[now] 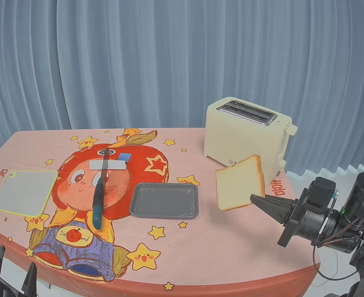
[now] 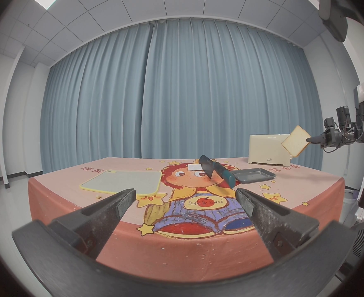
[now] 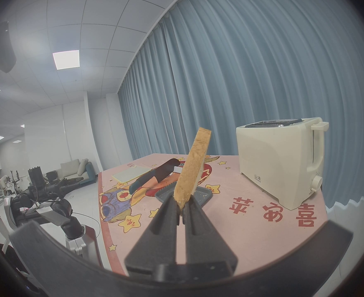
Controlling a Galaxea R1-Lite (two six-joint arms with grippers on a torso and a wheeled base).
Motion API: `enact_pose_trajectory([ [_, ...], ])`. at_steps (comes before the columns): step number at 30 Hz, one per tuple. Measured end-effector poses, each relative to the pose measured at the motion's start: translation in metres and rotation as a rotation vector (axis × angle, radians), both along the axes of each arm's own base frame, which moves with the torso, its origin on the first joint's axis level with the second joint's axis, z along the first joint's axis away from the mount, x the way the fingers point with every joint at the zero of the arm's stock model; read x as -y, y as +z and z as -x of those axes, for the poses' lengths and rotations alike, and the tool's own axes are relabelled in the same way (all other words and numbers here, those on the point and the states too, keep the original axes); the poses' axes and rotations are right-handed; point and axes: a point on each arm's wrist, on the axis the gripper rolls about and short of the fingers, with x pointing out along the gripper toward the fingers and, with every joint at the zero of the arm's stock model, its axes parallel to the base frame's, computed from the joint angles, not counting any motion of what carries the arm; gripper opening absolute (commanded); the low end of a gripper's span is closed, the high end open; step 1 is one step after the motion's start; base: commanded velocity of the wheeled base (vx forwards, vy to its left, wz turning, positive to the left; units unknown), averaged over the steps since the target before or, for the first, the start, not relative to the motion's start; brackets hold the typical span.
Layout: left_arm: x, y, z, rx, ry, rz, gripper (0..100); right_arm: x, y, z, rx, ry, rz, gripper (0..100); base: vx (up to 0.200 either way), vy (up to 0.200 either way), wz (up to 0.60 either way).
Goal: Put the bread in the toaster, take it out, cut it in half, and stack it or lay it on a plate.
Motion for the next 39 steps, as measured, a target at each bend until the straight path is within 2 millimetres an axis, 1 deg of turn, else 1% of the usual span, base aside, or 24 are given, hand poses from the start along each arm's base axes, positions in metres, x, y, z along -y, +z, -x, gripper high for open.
enact_pose_trajectory([
  [19, 0.0000, 0.0000, 0.0000, 0.000, 0.000, -0.001, 100, 0.0001, -0.0005, 0.0001, -0.001, 0.000, 0.003, 0, 0.000, 0.000, 0.00],
  [27, 0.0000, 0.0000, 0.0000, 0.000, 0.000, 0.000, 100, 0.0000, 0.0023, -0.0008, 0.008, -0.002, -0.008, 0, 0.000, 0.000, 0.00],
  [39, 0.0000, 0.0000, 0.0000, 0.000, 0.000, -0.001, 100, 0.0085, 0.0062, -0.0047, 0.057, -0.033, 0.016, 0, 0.000, 0.000, 0.00],
])
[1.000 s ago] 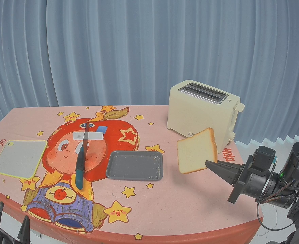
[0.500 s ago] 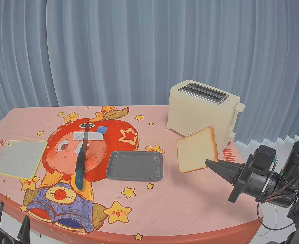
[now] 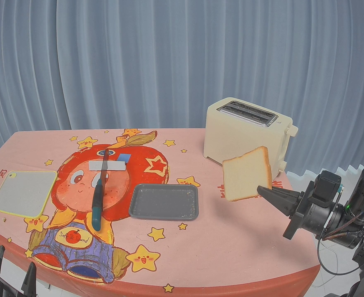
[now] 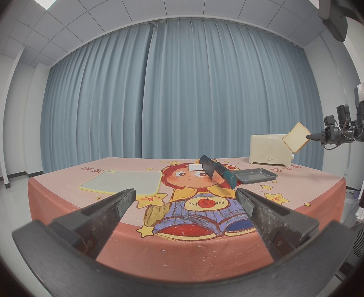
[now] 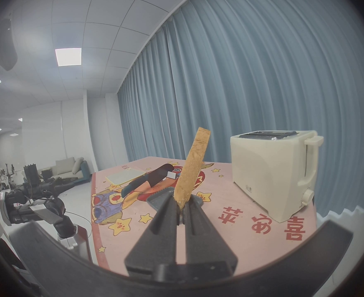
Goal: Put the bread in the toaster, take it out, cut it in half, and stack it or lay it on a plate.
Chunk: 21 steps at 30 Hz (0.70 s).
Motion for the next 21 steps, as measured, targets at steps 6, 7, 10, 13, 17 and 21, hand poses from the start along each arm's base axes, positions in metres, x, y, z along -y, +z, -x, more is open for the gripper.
enact_pose_trajectory([
  [6, 0.000, 0.000, 0.000, 0.000, 0.000, 0.000, 100, 0.007, 0.002, -0.003, 0.029, -0.028, 0.020, 0, 0.000, 0.000, 0.00],
  [7, 0.000, 0.000, 0.000, 0.000, 0.000, 0.000, 100, 0.009, 0.002, -0.003, 0.034, -0.034, 0.026, 0, 0.000, 0.000, 0.00],
  [10, 0.000, 0.000, 0.000, 0.000, 0.000, 0.000, 100, 0.012, 0.002, -0.004, 0.040, -0.030, 0.030, 0, 0.000, 0.000, 0.00],
  [13, 0.000, 0.000, 0.000, 0.000, 0.000, 0.000, 100, 0.015, 0.003, -0.005, 0.047, -0.021, 0.032, 0, 0.000, 0.000, 0.00],
  [17, 0.000, 0.000, 0.000, 0.000, 0.000, 0.000, 100, 0.023, 0.003, -0.007, 0.071, -0.012, 0.056, 0, 0.000, 0.000, 0.00],
  [21, 0.000, 0.000, 0.000, 0.000, 0.000, 0.000, 100, 0.032, 0.003, -0.009, 0.088, 0.005, 0.070, 0, 0.000, 0.000, 0.00],
])
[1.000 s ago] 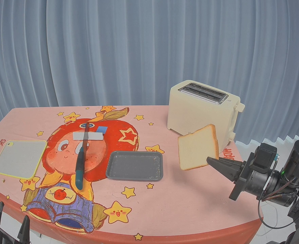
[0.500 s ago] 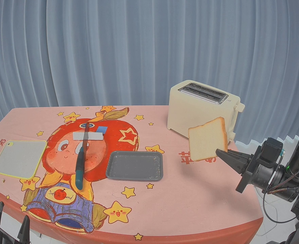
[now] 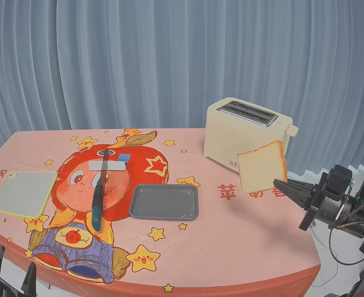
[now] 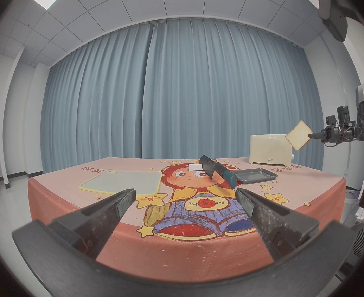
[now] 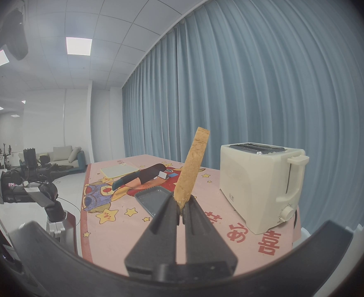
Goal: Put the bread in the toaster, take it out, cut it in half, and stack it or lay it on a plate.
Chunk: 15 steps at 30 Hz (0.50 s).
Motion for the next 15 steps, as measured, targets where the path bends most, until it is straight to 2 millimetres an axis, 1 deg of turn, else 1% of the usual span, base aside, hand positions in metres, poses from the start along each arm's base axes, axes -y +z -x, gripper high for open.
enact_pose_trajectory([
  [15, 0.000, 0.000, 0.000, 0.000, 0.000, 0.000, 100, 0.024, -0.001, -0.003, 0.062, 0.034, 0.059, 0, 0.000, 0.000, 0.00],
])
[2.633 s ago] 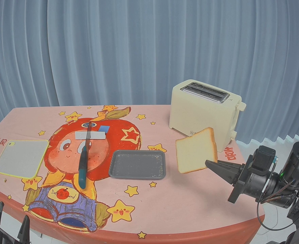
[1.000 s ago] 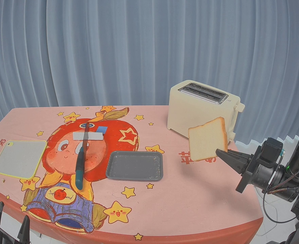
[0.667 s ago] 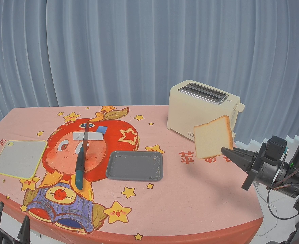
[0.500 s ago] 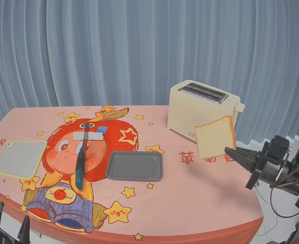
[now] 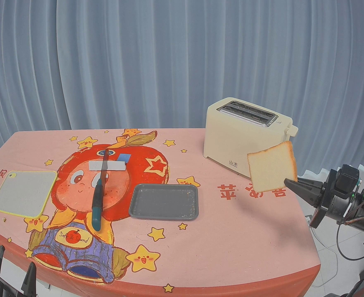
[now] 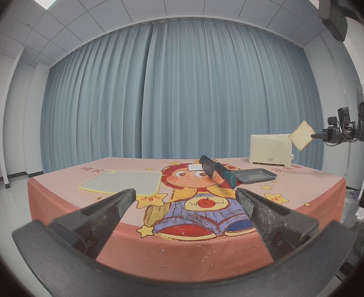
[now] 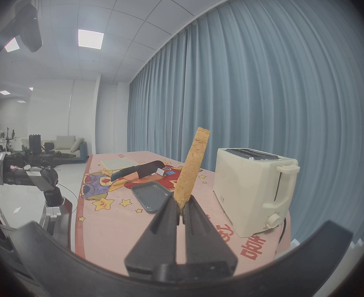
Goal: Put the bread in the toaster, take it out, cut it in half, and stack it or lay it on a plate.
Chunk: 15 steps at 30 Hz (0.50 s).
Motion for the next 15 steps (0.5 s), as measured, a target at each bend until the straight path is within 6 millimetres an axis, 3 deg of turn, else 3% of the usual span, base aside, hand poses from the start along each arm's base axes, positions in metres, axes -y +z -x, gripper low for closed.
enact_pose_trajectory([
  [15, 0.0000, 0.0000, 0.0000, 0.000, 0.000, 0.000, 100, 0.0098, -0.0055, 0.0052, 0.016, 0.000, 0.045, 0, 0.000, 0.000, 0.00],
])
